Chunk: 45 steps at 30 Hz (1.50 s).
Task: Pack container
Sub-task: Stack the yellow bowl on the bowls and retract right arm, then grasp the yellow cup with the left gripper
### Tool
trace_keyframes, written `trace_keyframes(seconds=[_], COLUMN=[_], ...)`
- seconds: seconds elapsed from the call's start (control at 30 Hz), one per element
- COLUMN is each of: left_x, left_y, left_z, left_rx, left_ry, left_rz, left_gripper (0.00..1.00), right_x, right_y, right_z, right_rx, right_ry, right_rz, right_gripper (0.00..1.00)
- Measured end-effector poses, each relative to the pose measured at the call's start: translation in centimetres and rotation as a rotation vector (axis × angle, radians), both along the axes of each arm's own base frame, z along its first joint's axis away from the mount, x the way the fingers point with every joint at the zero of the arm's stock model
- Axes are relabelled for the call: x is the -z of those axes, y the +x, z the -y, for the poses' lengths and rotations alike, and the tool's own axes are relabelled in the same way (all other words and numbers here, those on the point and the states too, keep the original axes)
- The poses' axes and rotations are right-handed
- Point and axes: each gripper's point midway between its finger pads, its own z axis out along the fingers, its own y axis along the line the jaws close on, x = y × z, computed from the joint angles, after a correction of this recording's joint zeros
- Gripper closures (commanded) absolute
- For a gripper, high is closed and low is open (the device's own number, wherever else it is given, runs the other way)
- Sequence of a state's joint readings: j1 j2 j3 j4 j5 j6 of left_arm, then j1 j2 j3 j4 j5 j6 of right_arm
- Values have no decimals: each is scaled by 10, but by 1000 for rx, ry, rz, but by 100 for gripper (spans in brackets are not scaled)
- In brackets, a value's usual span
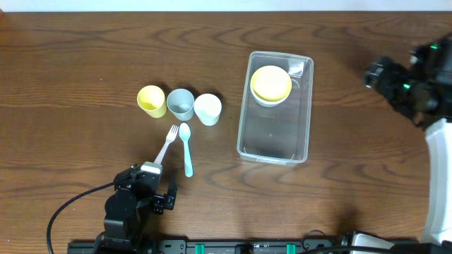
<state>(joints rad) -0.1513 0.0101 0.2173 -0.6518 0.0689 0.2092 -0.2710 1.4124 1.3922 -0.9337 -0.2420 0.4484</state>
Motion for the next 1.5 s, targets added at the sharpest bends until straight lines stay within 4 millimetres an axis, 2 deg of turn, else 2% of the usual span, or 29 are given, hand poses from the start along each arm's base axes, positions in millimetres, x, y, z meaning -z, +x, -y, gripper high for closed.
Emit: trace_keyframes(seconds=[0.17, 0.33, 0.47, 0.57, 0.63, 0.77, 0.87, 1.0, 1.13, 1.27, 1.33, 1.5], left_x=[-4, -5, -14, -18, -31, -86, -124, -146, -142, -117, -100, -53], left_y=[3, 1, 0, -1, 0, 11, 32, 69, 118, 163, 172, 180], left_z=[0, 10, 29, 32, 30, 23, 20, 20, 9, -1, -8, -44], left_rx=[0, 50, 134, 119, 94, 28, -15, -61, -138, -208, -250, -436], left_ry=[-3, -32, -109, -176, -198, -204, -190, -161, -153, -205, -211, -258], left_rz=[21, 18, 42, 22, 15, 10, -60, -225, -393, -516, -564, -695], left_gripper=[2, 2, 2, 2, 2, 2, 2, 2, 2, 2, 2, 2], right_x=[9, 9, 9, 9, 9, 10, 10, 11, 10, 11, 11, 11], right_y=[-15, -16, -16, -16, -16, -17, -17, -17, -17, -17, -17, -17], right_z=[28, 32, 32, 32, 32, 32, 32, 32, 32, 32, 32, 32], right_rx=[87, 101, 101, 100, 100, 100, 100, 101, 104, 103, 103, 103], right_ry=[11, 10, 10, 10, 10, 11, 12, 13, 13, 14, 14, 14], right_rz=[-55, -57, -57, -57, -57, -60, -61, -62, -61, -62, -62, -62], right_gripper=[1, 1, 1, 1, 1, 1, 1, 1, 1, 1, 1, 1])
